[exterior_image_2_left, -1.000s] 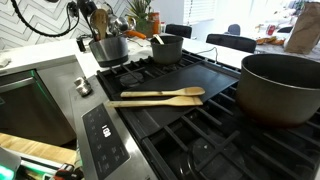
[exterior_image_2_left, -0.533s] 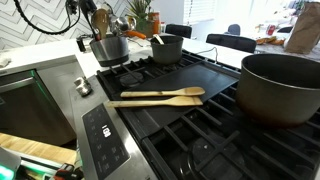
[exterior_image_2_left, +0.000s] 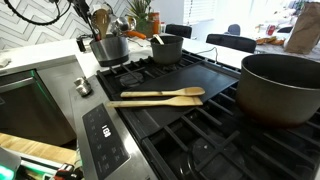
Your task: Bring the silver object closer to the stove
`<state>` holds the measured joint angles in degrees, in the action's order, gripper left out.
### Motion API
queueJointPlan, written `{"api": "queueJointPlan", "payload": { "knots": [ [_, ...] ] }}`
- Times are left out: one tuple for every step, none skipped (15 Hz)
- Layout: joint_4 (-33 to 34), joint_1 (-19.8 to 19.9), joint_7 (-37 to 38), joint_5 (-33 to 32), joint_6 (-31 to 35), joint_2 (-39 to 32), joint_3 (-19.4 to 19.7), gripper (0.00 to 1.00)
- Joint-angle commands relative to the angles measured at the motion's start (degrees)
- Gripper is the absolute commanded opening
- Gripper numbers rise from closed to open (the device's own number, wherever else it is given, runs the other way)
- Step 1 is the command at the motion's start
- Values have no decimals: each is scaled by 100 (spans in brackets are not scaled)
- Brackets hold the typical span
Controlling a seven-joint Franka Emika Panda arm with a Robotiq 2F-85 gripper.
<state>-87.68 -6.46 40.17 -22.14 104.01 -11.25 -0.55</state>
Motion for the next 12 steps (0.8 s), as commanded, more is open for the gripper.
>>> {"api": "queueJointPlan", "payload": {
  "knots": [
    [-760,-31,-365,359,-122,1009,-136,100],
    [-895,-19,-423,456,-157,1239,-180,100],
    [-1081,2,-480,573,-137,1503,-220,100],
    [-1303,26,-484,696,-135,1768,-246,100],
    [-1470,41,-496,794,-235,2032,-275,100],
    [-1697,69,-491,875,-266,2306,-294,100],
    [-1970,111,-486,957,-205,2589,-300,100],
    [-2171,141,-516,1046,-218,2856,-305,100],
    [-2445,185,-594,1179,-104,3138,-274,100],
    [-2672,224,-678,1315,-41,3378,-243,100],
    [-2904,266,-829,1509,40,3630,-184,100],
    [-3132,309,-976,1674,152,3862,-134,100]
  ]
}}
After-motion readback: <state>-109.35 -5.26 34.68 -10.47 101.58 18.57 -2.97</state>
